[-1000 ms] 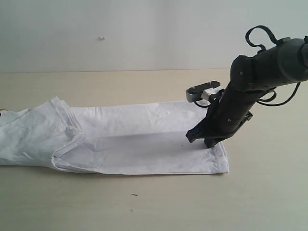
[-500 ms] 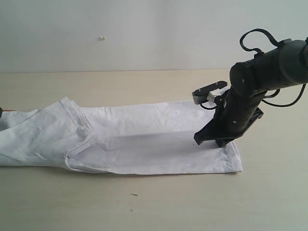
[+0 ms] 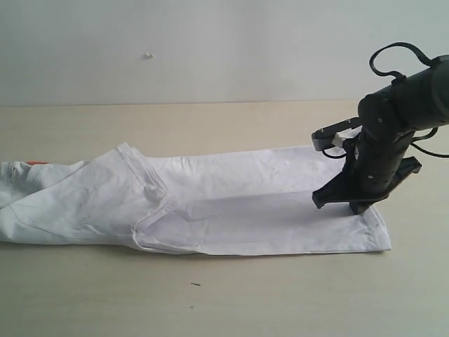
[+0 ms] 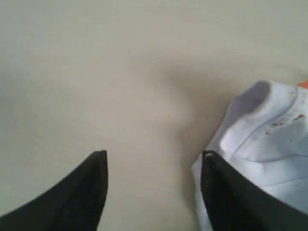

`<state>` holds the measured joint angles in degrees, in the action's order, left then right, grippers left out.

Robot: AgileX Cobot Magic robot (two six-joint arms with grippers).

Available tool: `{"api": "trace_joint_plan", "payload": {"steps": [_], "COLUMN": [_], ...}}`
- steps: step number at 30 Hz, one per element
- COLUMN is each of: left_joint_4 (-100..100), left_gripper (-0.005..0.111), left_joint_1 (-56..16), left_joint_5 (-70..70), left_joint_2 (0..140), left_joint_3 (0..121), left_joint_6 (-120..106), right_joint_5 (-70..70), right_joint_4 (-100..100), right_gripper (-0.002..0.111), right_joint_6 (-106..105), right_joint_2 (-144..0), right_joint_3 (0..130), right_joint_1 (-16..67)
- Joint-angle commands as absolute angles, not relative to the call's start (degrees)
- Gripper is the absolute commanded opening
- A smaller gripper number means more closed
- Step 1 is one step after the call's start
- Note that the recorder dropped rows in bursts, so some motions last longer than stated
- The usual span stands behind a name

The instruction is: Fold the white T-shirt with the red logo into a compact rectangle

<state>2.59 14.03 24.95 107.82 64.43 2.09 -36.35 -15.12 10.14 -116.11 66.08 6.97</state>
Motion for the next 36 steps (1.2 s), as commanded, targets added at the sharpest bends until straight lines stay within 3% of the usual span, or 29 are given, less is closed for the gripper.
{"api": "trace_joint_plan", "payload": {"steps": [1, 8, 19, 36], "left_joint_4": [-8.6, -38.9, -44.5, -47.2], "left_gripper": [0.058, 0.058, 0.058, 0.058], "left_joint_1": [14.0, 16.1, 19.9, 20.0], "left_joint_5": [24.0, 26.3, 36.2, 35.9], "left_joint_2": [107.3, 108.0, 114.4, 118.9], "left_joint_3": [65.5, 65.5, 69.0, 68.8], "left_joint_6": [-9.6, -38.2, -46.8, -50.9], "right_joint_5": [-34.4, -33.0, -33.1, -37.2], "right_joint_4": [-12.1, -0.5, 27.1, 32.8], "right_gripper": [0.000, 0.000, 0.000, 0.000], "right_joint_6": [8.4, 0.0, -23.2, -28.4], "right_joint_2": [-113.2, -105.2, -91.9, -72.7], "right_joint_3": [65.4, 65.4, 65.5, 65.4], "right_joint_1": [6.2, 6.2, 6.3, 6.6]}}
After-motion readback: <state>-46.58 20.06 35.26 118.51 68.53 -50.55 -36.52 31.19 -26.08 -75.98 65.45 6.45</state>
